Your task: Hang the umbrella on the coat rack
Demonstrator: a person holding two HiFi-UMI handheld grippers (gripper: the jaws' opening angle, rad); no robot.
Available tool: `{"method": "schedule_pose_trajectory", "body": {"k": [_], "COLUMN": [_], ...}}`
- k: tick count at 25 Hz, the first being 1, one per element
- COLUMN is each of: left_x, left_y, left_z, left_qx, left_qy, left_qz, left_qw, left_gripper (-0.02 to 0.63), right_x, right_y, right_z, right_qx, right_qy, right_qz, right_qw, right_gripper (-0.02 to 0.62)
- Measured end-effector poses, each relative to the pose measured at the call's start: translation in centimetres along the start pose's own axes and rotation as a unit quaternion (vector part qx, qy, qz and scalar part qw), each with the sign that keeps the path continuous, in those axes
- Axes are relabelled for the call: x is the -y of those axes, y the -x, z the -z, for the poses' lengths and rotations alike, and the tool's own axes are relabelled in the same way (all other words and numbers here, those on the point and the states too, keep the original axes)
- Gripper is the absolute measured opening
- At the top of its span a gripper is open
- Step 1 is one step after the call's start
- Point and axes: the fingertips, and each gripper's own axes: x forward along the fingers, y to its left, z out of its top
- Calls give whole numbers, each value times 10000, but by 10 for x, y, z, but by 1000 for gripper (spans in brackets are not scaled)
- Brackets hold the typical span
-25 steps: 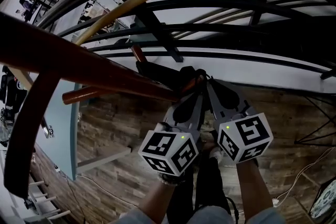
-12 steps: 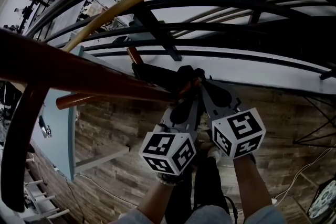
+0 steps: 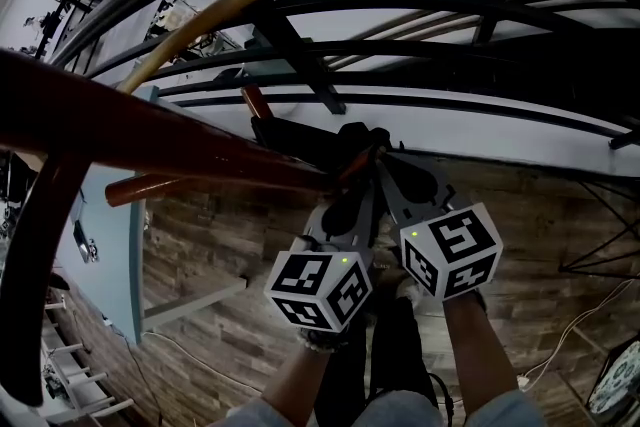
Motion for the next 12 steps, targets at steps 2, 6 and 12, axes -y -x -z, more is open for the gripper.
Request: {"method": "schedule_pose_trajectory", "body": {"k": [2,6,12], "left_x": [1,3,-3], "left_y": [0,0,1], "left_z": [-2,-6,-1], "left_qx": [27,79,36], "left_qy": [1,-17,35], "left_qz": [13,21,-66], "left_qw": [10000,10000,10000], "left_gripper": [5,5,5], "right_x": [1,0,-5], "right_y": [0,-2,-9], "right_z": [-2,-7,-2], "right_qx": [24,34,-168], "right_qy": [4,45,176], "right_qz": [12,-29,-174], "right_qw": [10000,10000,9996], "right_gripper": [-1,0,0]}}
